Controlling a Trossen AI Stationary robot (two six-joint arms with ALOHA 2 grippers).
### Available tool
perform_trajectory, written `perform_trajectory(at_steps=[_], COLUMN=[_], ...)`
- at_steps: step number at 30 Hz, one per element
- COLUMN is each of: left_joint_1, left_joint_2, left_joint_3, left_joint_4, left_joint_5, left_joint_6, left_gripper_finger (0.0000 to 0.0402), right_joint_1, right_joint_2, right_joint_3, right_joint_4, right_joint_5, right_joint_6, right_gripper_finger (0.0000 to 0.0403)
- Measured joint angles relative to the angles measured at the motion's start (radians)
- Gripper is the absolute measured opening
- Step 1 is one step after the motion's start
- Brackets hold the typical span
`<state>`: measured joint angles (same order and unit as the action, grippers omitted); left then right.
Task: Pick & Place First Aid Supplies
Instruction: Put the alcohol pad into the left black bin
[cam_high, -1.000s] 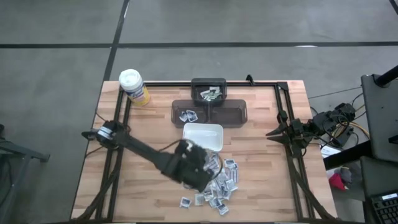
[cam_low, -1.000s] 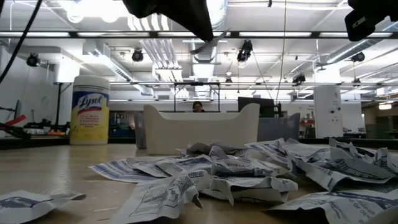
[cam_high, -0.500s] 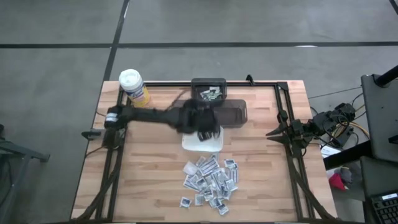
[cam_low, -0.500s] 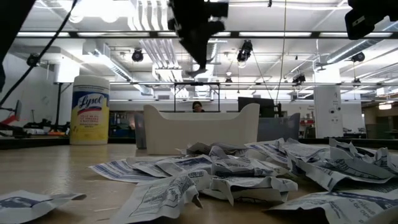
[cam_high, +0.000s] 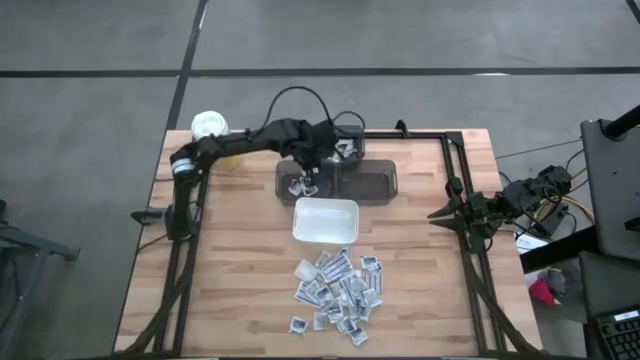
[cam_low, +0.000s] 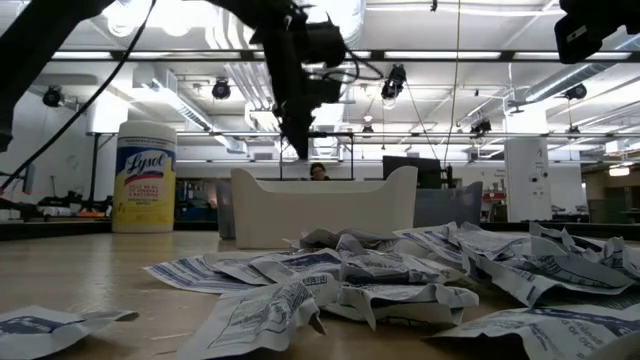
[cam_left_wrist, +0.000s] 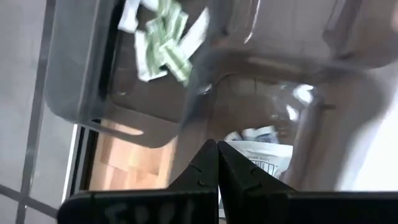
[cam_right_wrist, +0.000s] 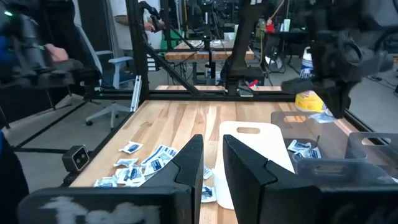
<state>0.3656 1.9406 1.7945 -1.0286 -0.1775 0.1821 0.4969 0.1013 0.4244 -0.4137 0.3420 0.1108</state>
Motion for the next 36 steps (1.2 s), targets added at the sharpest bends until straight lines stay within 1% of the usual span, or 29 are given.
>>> perform_trajectory(at_steps=[6,12,21,28,36], left_joint_1=[0.030,0.021,0.021,0.025,0.024], left_joint_2=[0.001,0.002,0.002,0.001,0.001], left_joint_3=[-0.111,-0.220,-0.372,-0.395,-0.395], left_joint_4=[0.061,0.154,0.304,0.321,0.339], left_joint_5=[0.005,0.032,0.037,0.060,0.063], left_joint_6=[0.078,0.081,0.109,0.140,0.112], left_gripper_finger=[0.0000,0.0000,0.0000,0.0000,0.0000], right_joint_1=[0.000,0.000,0.000,0.000,0.000], right_joint_2=[0.000,0.000,0.000,0.000,0.000], right_joint_3=[0.000,0.000,0.000,0.000,0.000], right_joint_4=[0.000,0.000,0.000,0.001,0.001], right_joint_5=[0.000,0.000,0.000,0.000,0.000], right_joint_6=[0.000,0.000,0.013,0.013,0.013], right_gripper_finger=[0.0059,0.0059,0.0059,0.0059,0.0059])
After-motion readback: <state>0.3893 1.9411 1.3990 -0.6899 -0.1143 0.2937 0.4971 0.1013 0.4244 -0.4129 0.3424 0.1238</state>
